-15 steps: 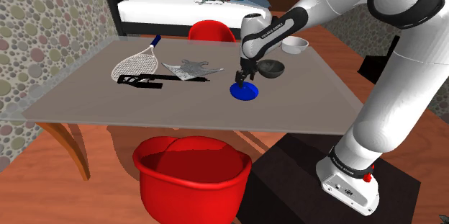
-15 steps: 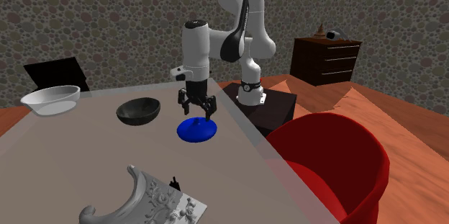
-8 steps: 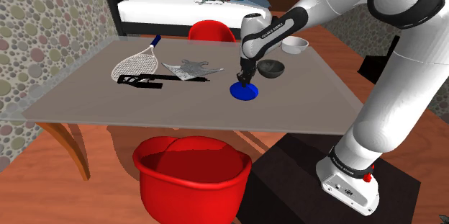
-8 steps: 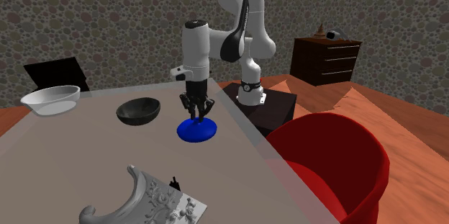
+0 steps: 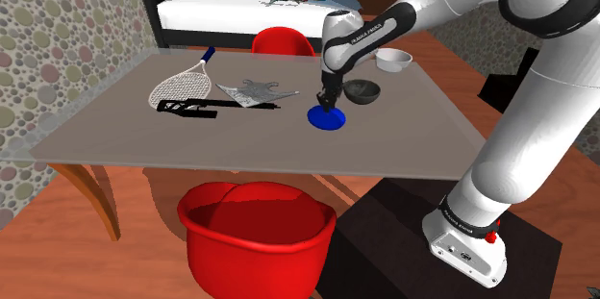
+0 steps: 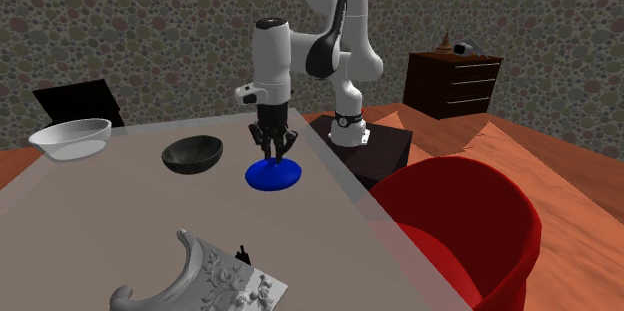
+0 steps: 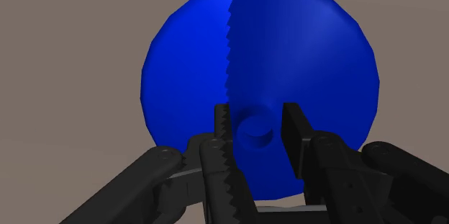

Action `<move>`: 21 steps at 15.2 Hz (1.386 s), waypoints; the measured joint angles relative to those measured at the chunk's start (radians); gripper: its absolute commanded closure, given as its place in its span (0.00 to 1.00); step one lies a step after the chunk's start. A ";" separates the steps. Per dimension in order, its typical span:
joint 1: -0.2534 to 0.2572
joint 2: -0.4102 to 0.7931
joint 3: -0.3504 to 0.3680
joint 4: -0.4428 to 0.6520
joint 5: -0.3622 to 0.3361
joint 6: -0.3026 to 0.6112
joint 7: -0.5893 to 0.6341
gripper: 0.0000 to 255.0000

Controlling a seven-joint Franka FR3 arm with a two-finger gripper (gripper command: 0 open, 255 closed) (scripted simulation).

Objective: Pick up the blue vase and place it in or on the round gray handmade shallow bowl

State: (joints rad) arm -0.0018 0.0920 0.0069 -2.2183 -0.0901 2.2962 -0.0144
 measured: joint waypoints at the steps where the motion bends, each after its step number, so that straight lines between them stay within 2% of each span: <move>1: 0.000 -0.008 0.000 0.004 0.001 -0.012 -0.002 1.00; 21: 0.002 -0.136 0.002 0.138 0.016 -0.273 -0.023 1.00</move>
State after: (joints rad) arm 0.0000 -0.0436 0.0093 -2.0806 -0.0737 2.0237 -0.0377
